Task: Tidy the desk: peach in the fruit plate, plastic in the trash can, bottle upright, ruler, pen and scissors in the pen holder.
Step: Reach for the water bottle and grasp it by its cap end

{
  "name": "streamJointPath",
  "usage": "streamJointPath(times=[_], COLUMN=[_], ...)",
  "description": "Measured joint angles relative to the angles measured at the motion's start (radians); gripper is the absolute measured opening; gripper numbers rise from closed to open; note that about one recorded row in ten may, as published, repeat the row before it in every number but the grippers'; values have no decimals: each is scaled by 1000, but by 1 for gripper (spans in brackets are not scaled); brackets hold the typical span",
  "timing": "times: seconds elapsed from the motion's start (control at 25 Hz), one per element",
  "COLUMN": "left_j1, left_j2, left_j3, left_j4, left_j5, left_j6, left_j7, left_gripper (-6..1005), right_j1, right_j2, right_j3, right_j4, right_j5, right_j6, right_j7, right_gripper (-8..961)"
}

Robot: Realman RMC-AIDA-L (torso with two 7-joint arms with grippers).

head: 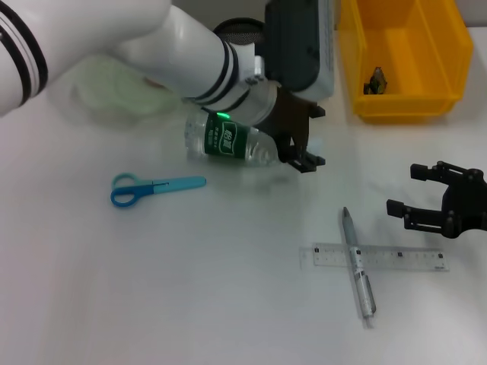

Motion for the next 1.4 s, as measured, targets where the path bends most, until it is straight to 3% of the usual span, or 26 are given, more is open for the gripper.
streamJointPath(times=[0.4,0.96,1.4], left_j1=[26,38,45], left_j2=[0,0,0], left_j3=[145,204,227], left_j4=[0,-11,-1], left_j5=[2,3,3], left_j6=[-139,-178,-185], left_j7=[3,11,3], left_gripper=[744,731,642], right_j1=[7,27,35], right_j2=[-1,8,12], right_j3=[0,0,0], right_j4=[-2,2,6], right_j5=[0,2,2], right_j6=[-1,1,9], right_j7=[3,5,6], right_gripper=[840,840,839])
